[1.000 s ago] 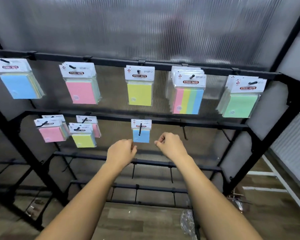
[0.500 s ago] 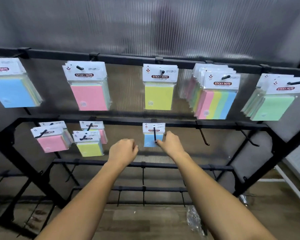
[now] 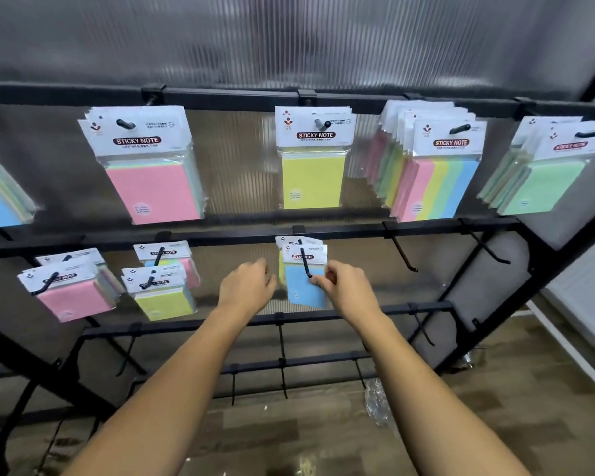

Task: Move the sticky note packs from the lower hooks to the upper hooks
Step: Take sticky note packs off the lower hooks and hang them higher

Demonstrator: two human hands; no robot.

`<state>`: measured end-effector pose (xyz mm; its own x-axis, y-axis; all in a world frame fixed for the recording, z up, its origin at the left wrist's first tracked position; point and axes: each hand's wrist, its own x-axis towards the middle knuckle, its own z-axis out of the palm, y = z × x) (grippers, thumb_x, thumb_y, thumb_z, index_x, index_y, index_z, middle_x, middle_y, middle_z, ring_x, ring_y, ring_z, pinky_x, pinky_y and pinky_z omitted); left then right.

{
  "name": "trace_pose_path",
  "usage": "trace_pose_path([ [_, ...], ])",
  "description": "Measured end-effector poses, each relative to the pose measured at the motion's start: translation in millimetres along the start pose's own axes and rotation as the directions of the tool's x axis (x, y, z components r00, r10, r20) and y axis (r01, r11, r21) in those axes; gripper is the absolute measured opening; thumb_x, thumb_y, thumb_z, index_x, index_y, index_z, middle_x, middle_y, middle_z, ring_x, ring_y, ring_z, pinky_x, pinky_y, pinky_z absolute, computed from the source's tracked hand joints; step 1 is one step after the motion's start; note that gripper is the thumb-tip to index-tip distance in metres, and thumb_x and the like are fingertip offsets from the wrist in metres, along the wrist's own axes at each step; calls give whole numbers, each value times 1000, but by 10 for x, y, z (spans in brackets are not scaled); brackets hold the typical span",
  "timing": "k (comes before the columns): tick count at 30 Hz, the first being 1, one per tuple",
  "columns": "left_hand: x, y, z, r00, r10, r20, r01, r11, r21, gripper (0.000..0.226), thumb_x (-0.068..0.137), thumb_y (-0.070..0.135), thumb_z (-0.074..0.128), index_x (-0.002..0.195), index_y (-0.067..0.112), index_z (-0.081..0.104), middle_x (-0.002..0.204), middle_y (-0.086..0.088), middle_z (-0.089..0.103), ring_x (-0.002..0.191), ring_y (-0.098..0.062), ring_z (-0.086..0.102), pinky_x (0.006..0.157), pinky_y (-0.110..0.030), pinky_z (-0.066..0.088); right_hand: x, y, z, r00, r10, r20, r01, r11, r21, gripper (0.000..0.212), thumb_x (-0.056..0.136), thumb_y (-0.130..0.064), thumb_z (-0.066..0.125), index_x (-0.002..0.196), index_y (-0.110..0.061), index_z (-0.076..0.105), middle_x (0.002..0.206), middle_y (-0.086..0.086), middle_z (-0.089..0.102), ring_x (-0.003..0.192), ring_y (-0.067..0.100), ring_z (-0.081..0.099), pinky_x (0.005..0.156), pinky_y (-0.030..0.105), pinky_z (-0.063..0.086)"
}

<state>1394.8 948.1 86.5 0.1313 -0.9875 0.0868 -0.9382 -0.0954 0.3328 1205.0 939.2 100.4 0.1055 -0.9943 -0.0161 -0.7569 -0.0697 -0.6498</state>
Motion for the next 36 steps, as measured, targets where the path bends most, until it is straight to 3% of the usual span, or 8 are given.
trace_pose_path([
  [5, 114, 61, 26, 996, 11, 92, -4, 997, -71, 34, 92, 33, 57, 118, 11, 51, 120, -8, 60, 107, -33, 60, 83, -42, 51, -306, -25, -188, 993, -109, 43, 111, 993, -34, 36, 88, -43, 66, 65, -25, 45, 73, -2, 63, 74, 24, 58, 64, 38, 48],
  [9, 172, 136, 33, 992, 30, 120, 1, 968, -251, 8, 90, 15, 53, 99, 15, 52, 103, -3, 57, 94, -27, 57, 80, -37, 47, -501, -13, -387, 980, -170, 101, 176, 983, -52, 35, 89, -44, 65, 64, -28, 46, 66, -9, 56, 64, 8, 50, 60, 35, 42],
  [12, 196, 172, 90, 991, 10, 131, 46, 910, -413, 17, 86, 7, 54, 94, 21, 61, 93, -5, 64, 85, -23, 63, 68, -28, 49, -613, 37, -502, 978, -183, 100, 187, 982, -37, 37, 88, -46, 66, 65, -24, 47, 62, -8, 54, 60, 8, 47, 59, 36, 42],
  [16, 163, 236, 206, 981, -94, 169, 176, 789, -588, 11, 83, 11, 70, 87, 16, 62, 81, -3, 65, 73, -21, 62, 77, -46, 55, -693, 121, -572, 982, -183, 56, 183, 983, 1, 43, 86, -44, 69, 61, -23, 42, 54, -7, 48, 54, 8, 41, 55, 32, 35],
  [19, 131, 219, 337, 986, -97, 135, 163, 712, -683, 24, 80, 23, 75, 101, 21, 63, 95, 2, 70, 84, -18, 68, 78, -48, 57, -723, 151, -594, 982, -184, 51, 184, 983, 5, 43, 86, -41, 70, 59, -25, 40, 56, -21, 54, 54, 6, 44, 53, 27, 31],
  [29, -311, 329, 240, 996, -79, 27, 80, 791, -606, 15, 88, 24, 69, 100, 16, 71, 84, 7, 69, 76, -6, 62, 66, -24, 49, -853, 245, -611, 986, -149, 70, 149, 989, 14, 19, 94, -39, 61, 81, -25, 57, 77, -16, 63, 67, 1, 54, 58, 24, 43],
  [33, -566, 335, 165, 998, -62, 12, 58, 832, -551, 15, 85, 31, 71, 96, 20, 71, 73, 10, 62, 80, -18, 57, 70, -31, 49, -948, 266, -652, 979, -182, 90, 180, 983, 27, 11, 97, -36, 56, 88, -30, 55, 74, -20, 56, 66, -1, 50, 60, 24, 39],
  [36, -807, 387, 101, 998, -65, -27, 38, 823, -567, 17, 84, 26, 73, 95, 13, 71, 65, 12, 54, 66, -8, 51, 58, -17, 40, -1033, 293, -703, 977, -193, 93, 190, 981, 41, 13, 98, -35, 55, 87, -27, 55, 69, -19, 55, 64, 0, 51, 58, 23, 40],
])
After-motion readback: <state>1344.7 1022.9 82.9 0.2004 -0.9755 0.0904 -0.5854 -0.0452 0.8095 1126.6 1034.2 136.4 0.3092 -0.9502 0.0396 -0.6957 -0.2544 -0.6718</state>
